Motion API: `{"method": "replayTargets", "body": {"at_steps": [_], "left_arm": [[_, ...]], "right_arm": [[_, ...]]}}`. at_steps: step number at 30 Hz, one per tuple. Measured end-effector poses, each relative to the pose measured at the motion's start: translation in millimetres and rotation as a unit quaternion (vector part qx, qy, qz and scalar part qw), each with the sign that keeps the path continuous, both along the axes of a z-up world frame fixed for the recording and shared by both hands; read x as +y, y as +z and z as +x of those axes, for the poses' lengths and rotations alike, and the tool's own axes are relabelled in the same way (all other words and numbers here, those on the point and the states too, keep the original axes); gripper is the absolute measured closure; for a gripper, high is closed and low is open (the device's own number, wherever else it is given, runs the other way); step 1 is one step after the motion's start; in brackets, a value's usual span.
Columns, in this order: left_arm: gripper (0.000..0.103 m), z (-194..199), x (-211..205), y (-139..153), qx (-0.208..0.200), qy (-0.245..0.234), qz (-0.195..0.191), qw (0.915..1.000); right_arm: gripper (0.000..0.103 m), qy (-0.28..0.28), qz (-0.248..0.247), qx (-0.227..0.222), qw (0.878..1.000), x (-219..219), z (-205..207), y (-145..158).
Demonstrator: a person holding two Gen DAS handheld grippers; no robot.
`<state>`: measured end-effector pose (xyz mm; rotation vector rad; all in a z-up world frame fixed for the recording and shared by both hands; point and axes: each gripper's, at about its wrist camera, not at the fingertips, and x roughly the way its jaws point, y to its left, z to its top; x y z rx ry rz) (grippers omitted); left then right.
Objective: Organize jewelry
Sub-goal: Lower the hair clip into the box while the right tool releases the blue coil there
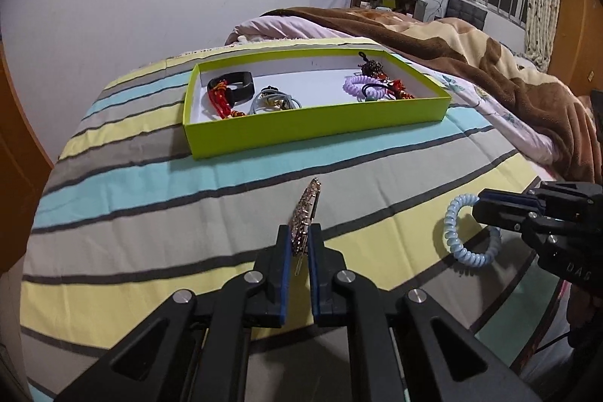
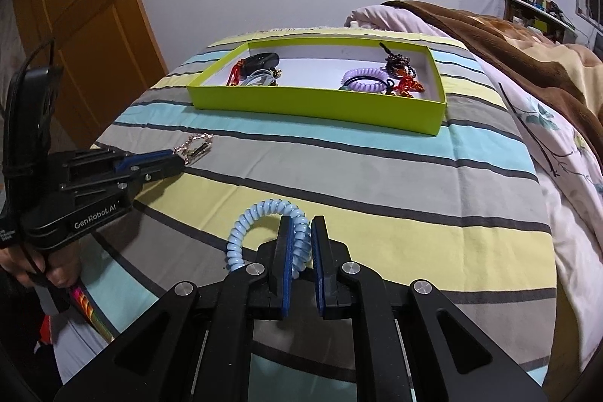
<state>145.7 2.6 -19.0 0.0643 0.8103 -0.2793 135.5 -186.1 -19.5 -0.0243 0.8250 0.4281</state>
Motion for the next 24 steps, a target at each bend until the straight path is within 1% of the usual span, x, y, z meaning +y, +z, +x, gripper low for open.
{"method": "replayTargets", "body": {"at_steps": [3,12,18,24], "left_arm": [[0.094,-4,3,5,-0.003,0.007,-0.013,0.9999],[0.094,-13,-2,23,-0.025,0.012,-0.024,0.9993],[0.094,-12,-11,35,-0.04,0.006,-0.021,0.999],[0.094,-2,-17,49,-0.059,0.012,-0.016,0.9981]], "right_arm": [[0.094,-0.002,0.005,-0.004,1.0,-3,-2,3],[0.094,-0.01,0.014,-0.026,1.0,-9,0,20],[0.094,-0.016,0.015,-0.038,0.999,-13,8,30],[0.094,-0.021,0.014,-0.054,0.998,-13,22,42]]}}
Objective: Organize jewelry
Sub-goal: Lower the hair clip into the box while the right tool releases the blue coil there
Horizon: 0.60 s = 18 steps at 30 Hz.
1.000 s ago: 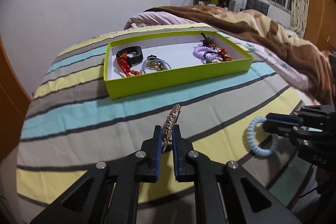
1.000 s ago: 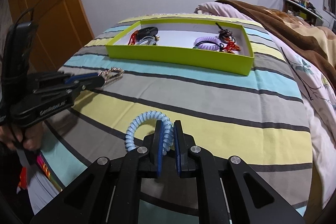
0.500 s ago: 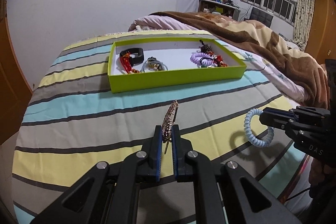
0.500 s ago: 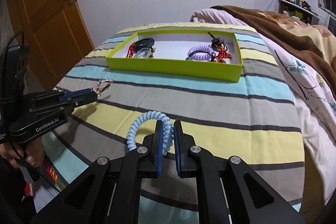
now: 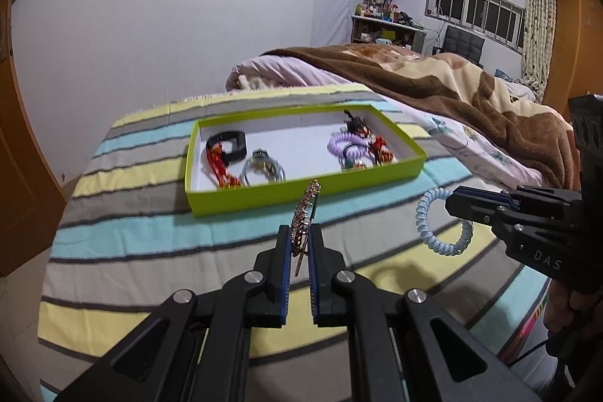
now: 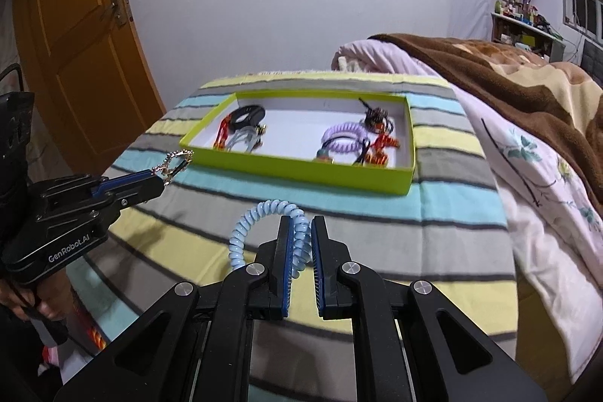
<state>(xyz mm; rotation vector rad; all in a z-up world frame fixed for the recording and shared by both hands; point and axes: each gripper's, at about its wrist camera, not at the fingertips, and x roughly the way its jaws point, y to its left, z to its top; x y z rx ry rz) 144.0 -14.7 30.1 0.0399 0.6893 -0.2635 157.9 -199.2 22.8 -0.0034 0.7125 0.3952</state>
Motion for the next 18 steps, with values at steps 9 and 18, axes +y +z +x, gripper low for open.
{"method": "replayTargets", "body": {"at_steps": [9,18], "left_arm": [[0.094,30,-6,6,-0.006,0.011,0.003,0.9999],[0.094,69,-9,5,-0.001,0.012,0.008,0.9999]], "right_arm": [[0.094,-0.003,-0.006,-0.015,1.0,2,32,14],[0.094,-0.002,-0.014,-0.017,1.0,10,75,20]]}}
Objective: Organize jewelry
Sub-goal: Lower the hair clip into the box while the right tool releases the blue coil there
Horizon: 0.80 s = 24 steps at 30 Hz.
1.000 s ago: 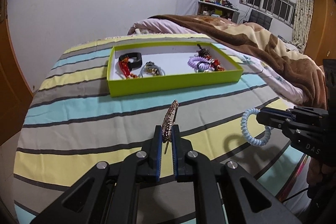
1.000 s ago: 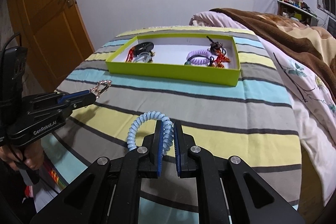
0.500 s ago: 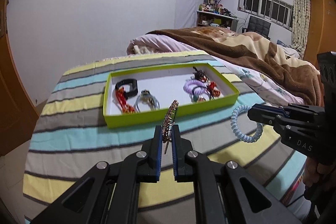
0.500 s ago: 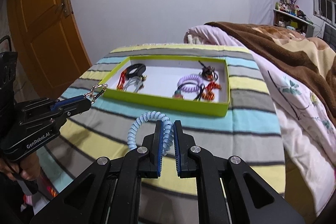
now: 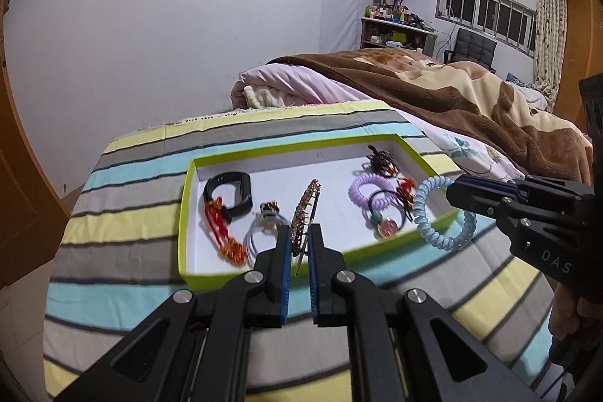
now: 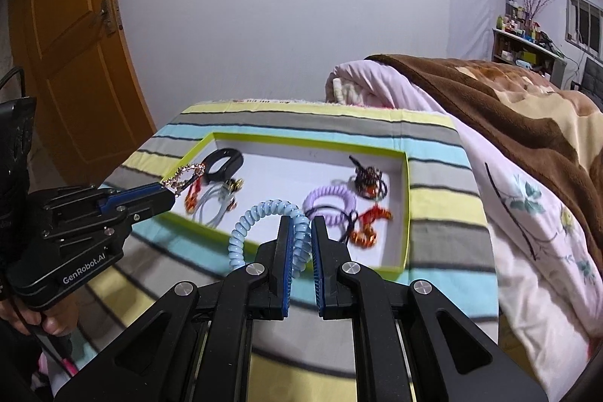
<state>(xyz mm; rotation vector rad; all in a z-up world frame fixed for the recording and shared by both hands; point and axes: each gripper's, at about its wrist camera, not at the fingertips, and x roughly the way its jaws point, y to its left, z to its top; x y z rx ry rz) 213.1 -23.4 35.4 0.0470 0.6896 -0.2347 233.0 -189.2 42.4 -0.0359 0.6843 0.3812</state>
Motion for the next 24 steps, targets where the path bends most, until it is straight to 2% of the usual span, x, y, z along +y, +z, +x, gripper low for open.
{"method": "replayTargets", "body": {"at_steps": [16,24], "left_arm": [[0.094,80,4,-23,0.03,0.012,-0.007,0.9994],[0.094,103,0,-39,0.054,0.014,-0.008,0.9984]], "right_arm": [[0.094,-0.018,-0.021,0.041,0.999,11,94,-27],[0.094,-0.026,-0.026,0.067,0.997,14,118,-45]]}}
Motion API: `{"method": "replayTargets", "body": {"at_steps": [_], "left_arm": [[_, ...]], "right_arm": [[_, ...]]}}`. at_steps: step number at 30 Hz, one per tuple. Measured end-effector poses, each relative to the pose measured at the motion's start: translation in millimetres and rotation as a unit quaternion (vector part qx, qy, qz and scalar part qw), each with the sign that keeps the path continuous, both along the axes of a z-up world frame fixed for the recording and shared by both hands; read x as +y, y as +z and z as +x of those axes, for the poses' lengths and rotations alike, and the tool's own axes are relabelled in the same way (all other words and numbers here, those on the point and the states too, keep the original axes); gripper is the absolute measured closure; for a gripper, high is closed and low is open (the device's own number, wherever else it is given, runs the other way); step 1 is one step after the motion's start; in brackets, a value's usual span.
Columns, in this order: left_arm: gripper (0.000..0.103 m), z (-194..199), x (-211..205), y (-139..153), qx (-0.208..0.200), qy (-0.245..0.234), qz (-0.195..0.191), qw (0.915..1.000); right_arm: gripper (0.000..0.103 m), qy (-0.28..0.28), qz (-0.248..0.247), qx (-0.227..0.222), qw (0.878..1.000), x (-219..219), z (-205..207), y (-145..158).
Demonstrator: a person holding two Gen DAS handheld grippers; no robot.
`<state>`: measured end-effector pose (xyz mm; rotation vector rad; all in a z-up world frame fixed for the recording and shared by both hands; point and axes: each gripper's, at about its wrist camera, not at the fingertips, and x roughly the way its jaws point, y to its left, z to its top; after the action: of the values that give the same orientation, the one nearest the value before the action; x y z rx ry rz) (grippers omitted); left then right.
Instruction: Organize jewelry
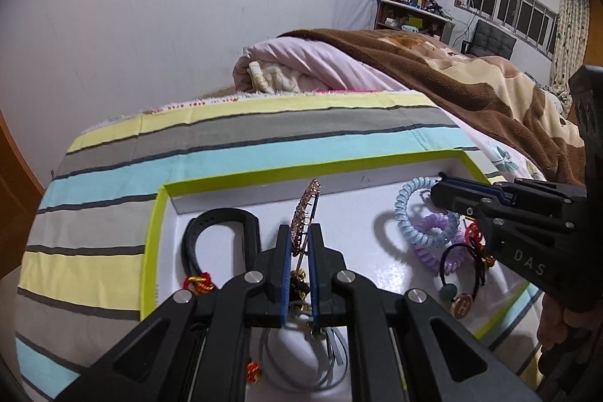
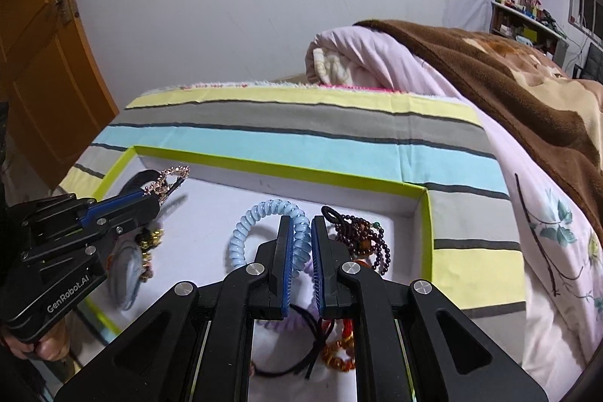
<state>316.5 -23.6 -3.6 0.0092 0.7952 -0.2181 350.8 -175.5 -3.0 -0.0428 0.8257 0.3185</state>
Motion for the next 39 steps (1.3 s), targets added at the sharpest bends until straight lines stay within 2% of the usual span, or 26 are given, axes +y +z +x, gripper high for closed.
{"method": "replayTargets", "body": {"at_steps": [10,15,20,28,39], "left_arm": [[0.094,10,-2,-10,0.016,-0.007,-0.002,0.9998],[0.093,6,0,-9,0.015,-0.012,-0.015,0.9997],[0.086,-2,1,-4,0.008,-0.013,-0.022,0.9996],[0.085,-27,6,10,-0.006,-0.009,-0.029,0.9995],[0.082,-99,12,30,-0.042,0.015,-0.032,0.9985]], "right_arm": [[0.093,-0.006,0.009,0.019,1.0,-2,10,-9],[0.085,-0.003,0.01,0.013,1.0,-3,4,-5],[0.078,0.002,0.012,-0.001,1.0,-2,-9,4],[0.077,0.007,0.016,-0.021,1.0,-7,-47,19],[0.076,0.014,0.026,-0.05,0.998,-11,-127,32]]}}
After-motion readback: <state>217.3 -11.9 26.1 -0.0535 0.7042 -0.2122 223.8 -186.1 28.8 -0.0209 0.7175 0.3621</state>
